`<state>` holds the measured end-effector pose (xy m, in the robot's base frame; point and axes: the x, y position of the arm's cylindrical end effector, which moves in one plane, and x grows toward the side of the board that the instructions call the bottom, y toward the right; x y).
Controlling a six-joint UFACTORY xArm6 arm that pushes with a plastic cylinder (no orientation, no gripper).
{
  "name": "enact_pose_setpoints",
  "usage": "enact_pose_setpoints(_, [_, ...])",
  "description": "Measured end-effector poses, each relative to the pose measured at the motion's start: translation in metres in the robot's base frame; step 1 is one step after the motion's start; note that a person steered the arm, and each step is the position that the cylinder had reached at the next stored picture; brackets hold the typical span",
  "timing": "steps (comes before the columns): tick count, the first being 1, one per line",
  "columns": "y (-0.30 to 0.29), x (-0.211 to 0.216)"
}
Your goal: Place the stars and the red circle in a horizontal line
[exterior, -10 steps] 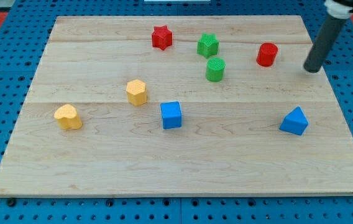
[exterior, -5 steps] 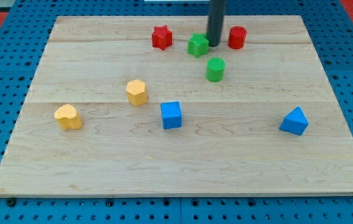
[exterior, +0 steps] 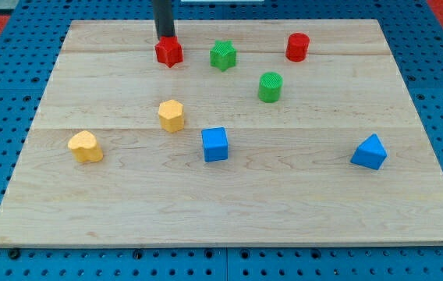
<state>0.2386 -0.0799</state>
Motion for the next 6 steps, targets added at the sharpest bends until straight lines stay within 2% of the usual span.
enact_pose_setpoints(1, [0.030,0.016])
enact_pose_setpoints(3, [-0.065,0.032])
enact_pose_setpoints(4, [-0.036,0.049])
enact_pose_setpoints(5, [-0.072,0.067])
enact_pose_setpoints(6, [-0.110,0.064])
